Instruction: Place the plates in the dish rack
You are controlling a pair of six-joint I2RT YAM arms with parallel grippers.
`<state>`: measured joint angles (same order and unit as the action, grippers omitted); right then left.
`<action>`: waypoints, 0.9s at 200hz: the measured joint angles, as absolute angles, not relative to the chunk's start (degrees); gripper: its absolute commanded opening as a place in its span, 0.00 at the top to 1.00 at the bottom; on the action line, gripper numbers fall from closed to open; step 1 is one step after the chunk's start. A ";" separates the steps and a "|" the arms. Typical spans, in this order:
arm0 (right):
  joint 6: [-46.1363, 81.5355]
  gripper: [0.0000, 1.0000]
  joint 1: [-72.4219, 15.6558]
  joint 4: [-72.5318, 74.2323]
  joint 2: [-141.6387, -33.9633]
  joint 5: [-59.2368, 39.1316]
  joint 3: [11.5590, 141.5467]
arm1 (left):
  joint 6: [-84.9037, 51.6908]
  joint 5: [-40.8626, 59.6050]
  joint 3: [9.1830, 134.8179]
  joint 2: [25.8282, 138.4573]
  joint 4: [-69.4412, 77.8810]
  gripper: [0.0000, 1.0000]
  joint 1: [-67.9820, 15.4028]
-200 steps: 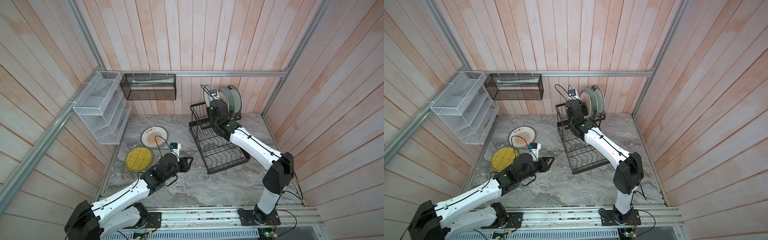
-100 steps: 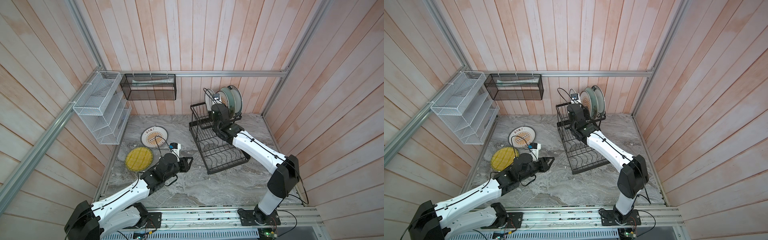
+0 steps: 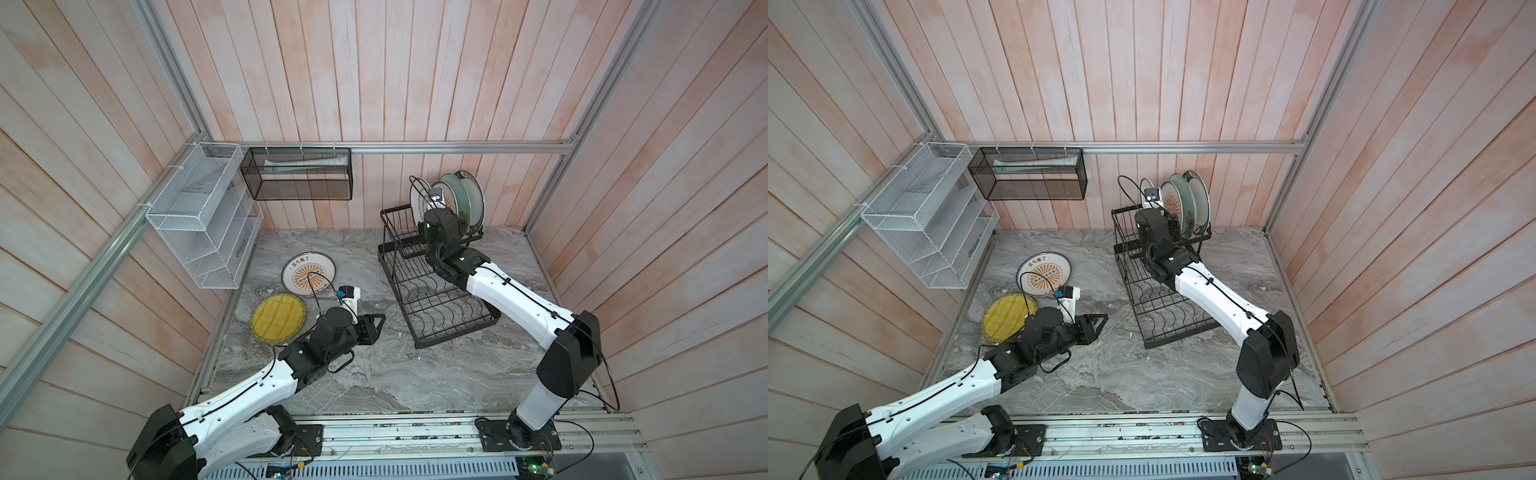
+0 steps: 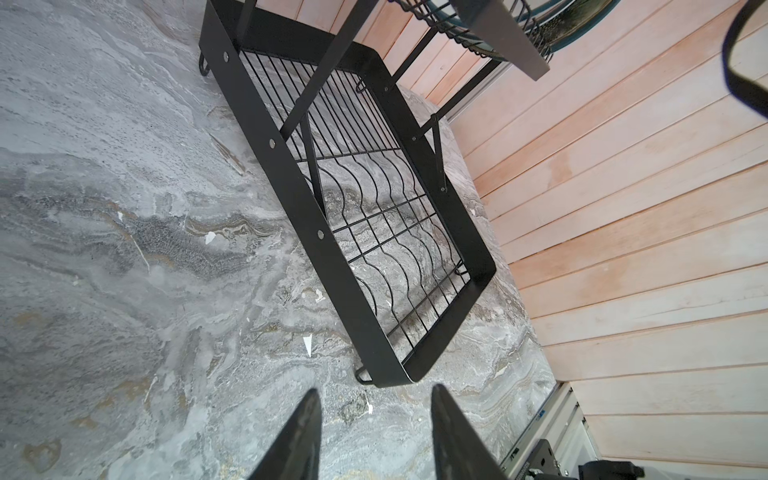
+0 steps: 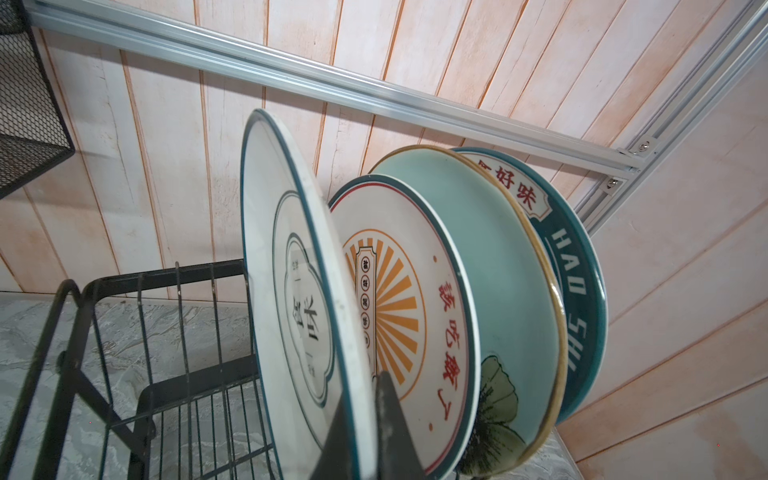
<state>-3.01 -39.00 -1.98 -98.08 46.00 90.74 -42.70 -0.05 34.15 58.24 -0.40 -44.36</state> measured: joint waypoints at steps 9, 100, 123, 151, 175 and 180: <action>-2.98 1.00 -39.00 -2.02 -98.08 46.02 90.74 | -42.68 -0.05 34.15 58.22 -0.45 0.55 -44.36; -3.03 1.00 -39.07 -0.21 -98.06 46.46 89.01 | -42.68 -0.05 34.15 58.15 -0.49 0.54 -44.36; -3.27 1.00 -39.22 0.54 -98.06 46.78 88.60 | -42.68 -0.08 34.15 58.15 -0.49 0.54 -44.36; -3.70 1.00 -39.48 1.63 -98.06 47.51 88.07 | -42.68 -0.08 34.15 58.15 -0.49 0.54 -44.36; -4.12 1.00 -39.64 2.00 -98.06 47.79 87.88 | -42.68 -0.08 34.15 58.15 -0.49 0.54 -44.36; -4.12 1.00 -39.68 2.00 -98.06 47.79 87.88 | -42.68 -0.08 34.15 58.15 -0.49 0.54 -44.36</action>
<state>-4.12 -39.68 2.00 -98.06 47.79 87.88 -42.68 -0.08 34.15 58.15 -0.49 -44.36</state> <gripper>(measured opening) 0.072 0.459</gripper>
